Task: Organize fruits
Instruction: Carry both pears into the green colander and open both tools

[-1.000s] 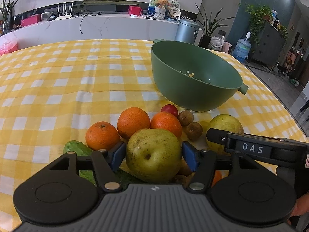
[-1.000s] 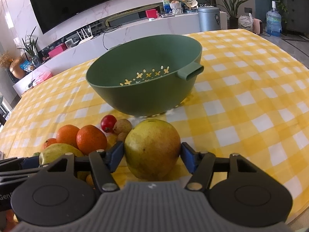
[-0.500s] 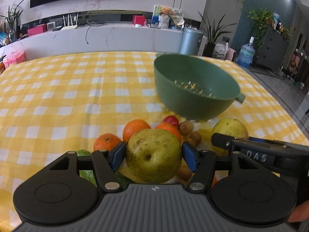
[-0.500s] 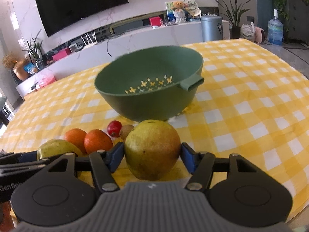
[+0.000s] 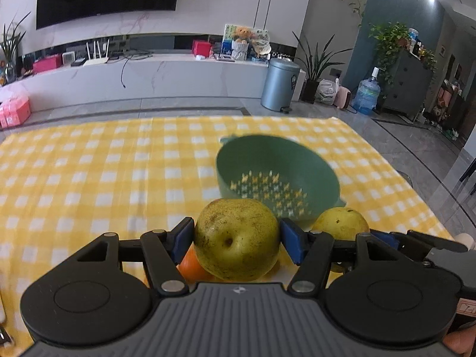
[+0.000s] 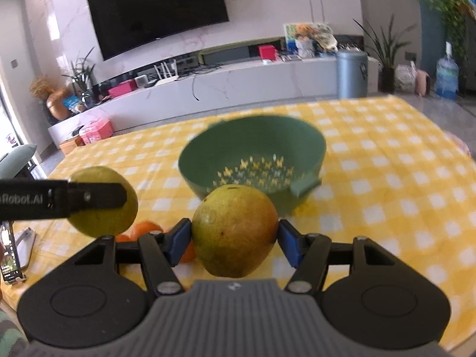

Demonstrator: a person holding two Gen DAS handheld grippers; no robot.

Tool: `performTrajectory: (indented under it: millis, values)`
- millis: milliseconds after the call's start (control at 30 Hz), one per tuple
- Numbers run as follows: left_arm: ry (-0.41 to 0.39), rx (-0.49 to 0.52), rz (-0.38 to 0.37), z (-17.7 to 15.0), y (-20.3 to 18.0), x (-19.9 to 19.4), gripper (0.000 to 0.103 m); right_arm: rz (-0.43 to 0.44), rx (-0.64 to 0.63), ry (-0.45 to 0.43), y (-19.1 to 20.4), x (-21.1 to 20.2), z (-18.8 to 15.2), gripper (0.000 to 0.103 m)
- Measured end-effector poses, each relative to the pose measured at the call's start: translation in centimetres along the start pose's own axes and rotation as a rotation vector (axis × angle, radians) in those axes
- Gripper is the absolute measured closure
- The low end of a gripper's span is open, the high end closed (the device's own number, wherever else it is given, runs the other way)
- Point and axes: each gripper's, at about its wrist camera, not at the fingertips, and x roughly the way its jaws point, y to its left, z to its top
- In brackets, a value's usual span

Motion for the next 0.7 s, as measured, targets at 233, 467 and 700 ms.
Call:
performTrajectory:
  millis: [233,467,700]
  values:
    - [-0.020,0.032,-0.037,3.9,-1.5,2.1,0.031,-0.018,-0.177,-0.028,-0.1,0.6,4.8,0.042]
    - [0.030,0.089,-0.085,6.8,-3.3,5.9,0.031,-0.020,-0.255,0.043,-2.0,4.5,7.9,0.042]
    - [0.104,0.131,-0.074,7.3,-4.0,10.1,0.031,-0.018,-0.327,0.113,-3.1,8.5,8.9,0.042]
